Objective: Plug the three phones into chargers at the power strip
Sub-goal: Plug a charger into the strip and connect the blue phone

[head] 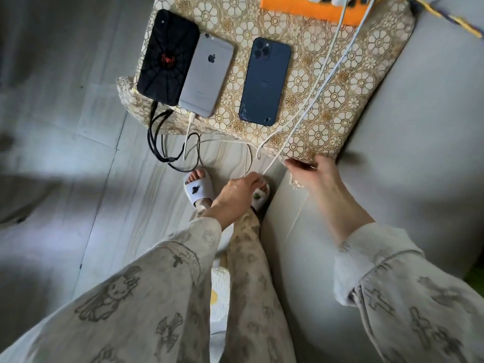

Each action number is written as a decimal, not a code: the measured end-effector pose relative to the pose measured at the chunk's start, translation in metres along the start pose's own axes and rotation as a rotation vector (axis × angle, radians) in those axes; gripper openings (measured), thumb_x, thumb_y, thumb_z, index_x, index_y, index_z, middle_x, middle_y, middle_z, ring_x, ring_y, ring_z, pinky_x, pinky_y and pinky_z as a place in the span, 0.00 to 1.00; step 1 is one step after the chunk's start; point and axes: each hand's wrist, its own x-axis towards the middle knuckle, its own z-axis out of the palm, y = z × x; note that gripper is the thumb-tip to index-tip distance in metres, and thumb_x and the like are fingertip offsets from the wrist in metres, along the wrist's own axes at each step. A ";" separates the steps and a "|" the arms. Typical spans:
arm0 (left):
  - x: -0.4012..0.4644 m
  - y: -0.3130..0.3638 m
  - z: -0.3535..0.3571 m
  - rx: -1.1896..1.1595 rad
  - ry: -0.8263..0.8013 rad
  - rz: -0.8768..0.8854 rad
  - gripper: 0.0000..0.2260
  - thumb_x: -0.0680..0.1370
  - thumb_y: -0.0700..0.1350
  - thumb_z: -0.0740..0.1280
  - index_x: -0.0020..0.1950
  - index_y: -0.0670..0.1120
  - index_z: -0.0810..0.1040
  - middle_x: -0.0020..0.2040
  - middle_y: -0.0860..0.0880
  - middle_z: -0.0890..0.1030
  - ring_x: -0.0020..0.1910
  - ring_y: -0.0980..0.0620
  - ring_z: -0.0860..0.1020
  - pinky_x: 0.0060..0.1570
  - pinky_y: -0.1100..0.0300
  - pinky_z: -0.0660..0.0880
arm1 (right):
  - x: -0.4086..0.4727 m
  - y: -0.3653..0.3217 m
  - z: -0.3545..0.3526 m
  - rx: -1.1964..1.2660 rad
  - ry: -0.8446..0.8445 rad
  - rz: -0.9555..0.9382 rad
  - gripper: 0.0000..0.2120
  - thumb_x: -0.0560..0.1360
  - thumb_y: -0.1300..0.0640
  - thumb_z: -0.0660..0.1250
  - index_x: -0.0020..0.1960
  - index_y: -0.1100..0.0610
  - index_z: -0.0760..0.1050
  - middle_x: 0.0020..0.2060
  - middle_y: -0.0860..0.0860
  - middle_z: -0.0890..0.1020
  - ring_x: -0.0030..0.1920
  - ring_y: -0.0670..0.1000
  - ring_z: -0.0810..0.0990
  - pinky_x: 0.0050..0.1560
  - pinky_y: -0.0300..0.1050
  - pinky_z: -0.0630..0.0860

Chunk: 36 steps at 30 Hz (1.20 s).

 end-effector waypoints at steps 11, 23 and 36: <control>-0.002 -0.004 -0.011 0.213 0.000 -0.045 0.08 0.80 0.45 0.53 0.55 0.48 0.69 0.48 0.38 0.80 0.45 0.37 0.77 0.37 0.53 0.65 | 0.011 0.003 0.005 0.043 0.070 -0.009 0.18 0.79 0.62 0.51 0.67 0.61 0.69 0.66 0.57 0.74 0.67 0.57 0.71 0.69 0.52 0.66; -0.013 -0.005 -0.020 0.393 0.243 -0.057 0.07 0.80 0.44 0.54 0.55 0.46 0.69 0.43 0.40 0.82 0.40 0.38 0.79 0.34 0.54 0.65 | 0.010 0.008 0.006 0.030 0.028 0.003 0.16 0.80 0.58 0.50 0.49 0.64 0.74 0.66 0.57 0.73 0.67 0.56 0.71 0.67 0.51 0.68; -0.041 0.024 -0.060 -0.511 -0.104 -0.178 0.07 0.78 0.46 0.63 0.43 0.45 0.76 0.33 0.48 0.77 0.30 0.53 0.77 0.32 0.62 0.74 | -0.010 0.009 -0.008 -0.241 -0.018 -0.029 0.10 0.79 0.62 0.55 0.48 0.64 0.73 0.43 0.60 0.77 0.58 0.59 0.77 0.56 0.43 0.78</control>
